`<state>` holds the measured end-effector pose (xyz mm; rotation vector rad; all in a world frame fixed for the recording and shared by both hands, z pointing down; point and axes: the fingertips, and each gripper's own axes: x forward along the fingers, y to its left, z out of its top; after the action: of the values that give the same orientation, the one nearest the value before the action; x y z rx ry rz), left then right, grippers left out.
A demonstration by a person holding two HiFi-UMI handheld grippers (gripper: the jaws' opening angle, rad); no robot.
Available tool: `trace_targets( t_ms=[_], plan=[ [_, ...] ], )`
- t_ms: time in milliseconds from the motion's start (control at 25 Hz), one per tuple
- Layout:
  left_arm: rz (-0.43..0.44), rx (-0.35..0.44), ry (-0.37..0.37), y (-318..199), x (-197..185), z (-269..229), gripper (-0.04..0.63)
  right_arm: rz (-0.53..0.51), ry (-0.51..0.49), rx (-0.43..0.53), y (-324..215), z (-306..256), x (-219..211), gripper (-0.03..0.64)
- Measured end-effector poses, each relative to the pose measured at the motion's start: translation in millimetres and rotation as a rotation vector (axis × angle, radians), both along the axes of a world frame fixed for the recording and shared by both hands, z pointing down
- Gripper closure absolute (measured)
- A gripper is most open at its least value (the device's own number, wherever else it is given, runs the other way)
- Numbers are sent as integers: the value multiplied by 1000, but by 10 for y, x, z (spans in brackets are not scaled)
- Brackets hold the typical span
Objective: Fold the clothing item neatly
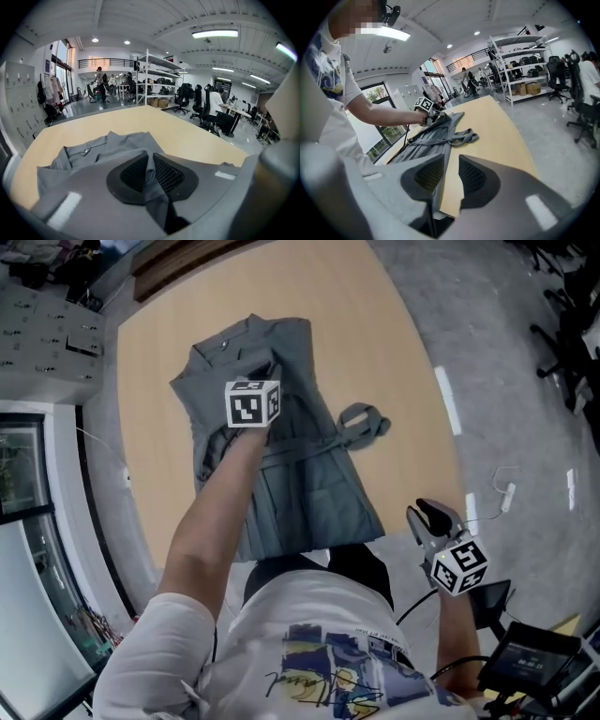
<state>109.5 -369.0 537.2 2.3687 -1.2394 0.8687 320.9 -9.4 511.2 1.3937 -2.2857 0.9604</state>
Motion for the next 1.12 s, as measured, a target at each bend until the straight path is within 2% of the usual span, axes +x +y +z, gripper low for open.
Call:
trace_targets(
  t_ms=[200,520,720,960,1120],
  plan=[
    [52,-35,-4,115,187,108,502,0,-1,-5,19,25,-1,529],
    [51,-38,21,168,180,27,500,-24,18,15,-26,-15,-29,529],
    [29,-4,39,187,-8,-257,500,-80,15,40,-175,-19,-145,529],
    [31,7,92,509,-222,-583,500,-152,4,39,-243,-64,-402,529],
    [23,13,101,819,-481,-697,500,-230,-6,38,-307,-16,-675,529]
  ],
)
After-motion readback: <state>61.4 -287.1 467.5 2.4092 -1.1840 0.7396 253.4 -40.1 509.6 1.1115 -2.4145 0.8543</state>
